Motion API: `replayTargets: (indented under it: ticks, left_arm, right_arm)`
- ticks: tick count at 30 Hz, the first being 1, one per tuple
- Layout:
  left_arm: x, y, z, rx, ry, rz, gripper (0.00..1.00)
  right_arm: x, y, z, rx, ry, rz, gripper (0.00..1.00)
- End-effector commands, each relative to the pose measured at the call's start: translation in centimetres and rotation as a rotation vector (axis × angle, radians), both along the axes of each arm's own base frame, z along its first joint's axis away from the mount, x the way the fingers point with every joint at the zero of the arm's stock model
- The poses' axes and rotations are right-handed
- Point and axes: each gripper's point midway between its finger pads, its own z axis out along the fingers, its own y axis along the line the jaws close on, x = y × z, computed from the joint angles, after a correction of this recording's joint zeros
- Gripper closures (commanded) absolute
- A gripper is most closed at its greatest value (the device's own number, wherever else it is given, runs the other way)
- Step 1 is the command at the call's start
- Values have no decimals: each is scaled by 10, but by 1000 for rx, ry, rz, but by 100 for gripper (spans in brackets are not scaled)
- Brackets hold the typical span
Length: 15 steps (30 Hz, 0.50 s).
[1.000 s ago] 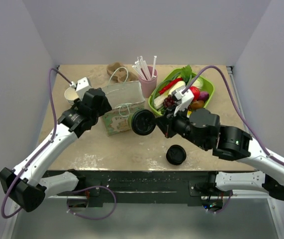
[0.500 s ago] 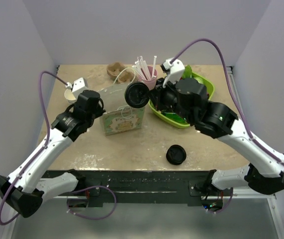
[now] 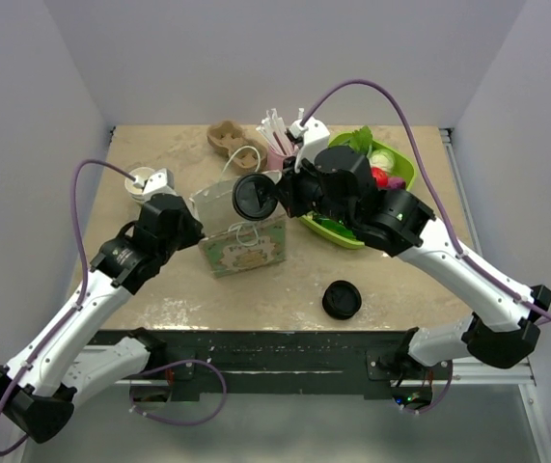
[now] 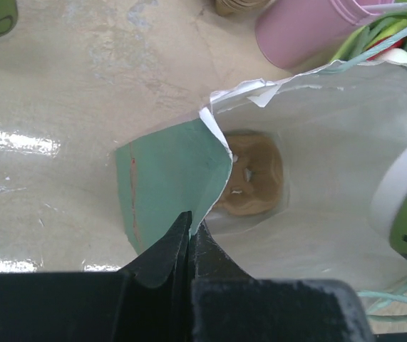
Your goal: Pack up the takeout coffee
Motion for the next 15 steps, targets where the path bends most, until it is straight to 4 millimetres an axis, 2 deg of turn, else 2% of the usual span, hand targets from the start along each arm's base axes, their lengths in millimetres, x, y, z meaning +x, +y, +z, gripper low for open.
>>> replayTargets:
  ticks: [1,6,8,9,10,11,12,13,15]
  left_arm:
    - [-9,-14,7,-39,-36,-115,100]
    - [-13,-10,1,-31,-29,-112,100]
    - [-14,-9,3,-32,-37,-110,90]
    - [-13,-9,4,-33,-43,-108,87]
    - [-13,-9,6,-36,-50,-105,80]
    - [-13,-8,7,-39,-56,-105,76]
    - [-13,-9,8,-39,-59,-107,73]
    - [-13,-8,8,-41,-63,-104,70]
    - [-12,-8,10,-42,-71,-100,67]
  right_arm:
    - [-5,-10,-15,-25,54,-7,100]
    - [3,-4,-29,-63,104,-20,100]
    - [6,-1,-30,-69,113,-25,100]
    - [11,2,-38,-83,129,-35,100]
    - [14,2,-41,-97,139,-45,100]
    - [18,3,-39,-94,139,-52,100]
    - [22,4,-39,-95,142,-59,100]
    - [27,7,-48,-119,161,-61,100]
    - [33,7,-46,-126,165,-78,100]
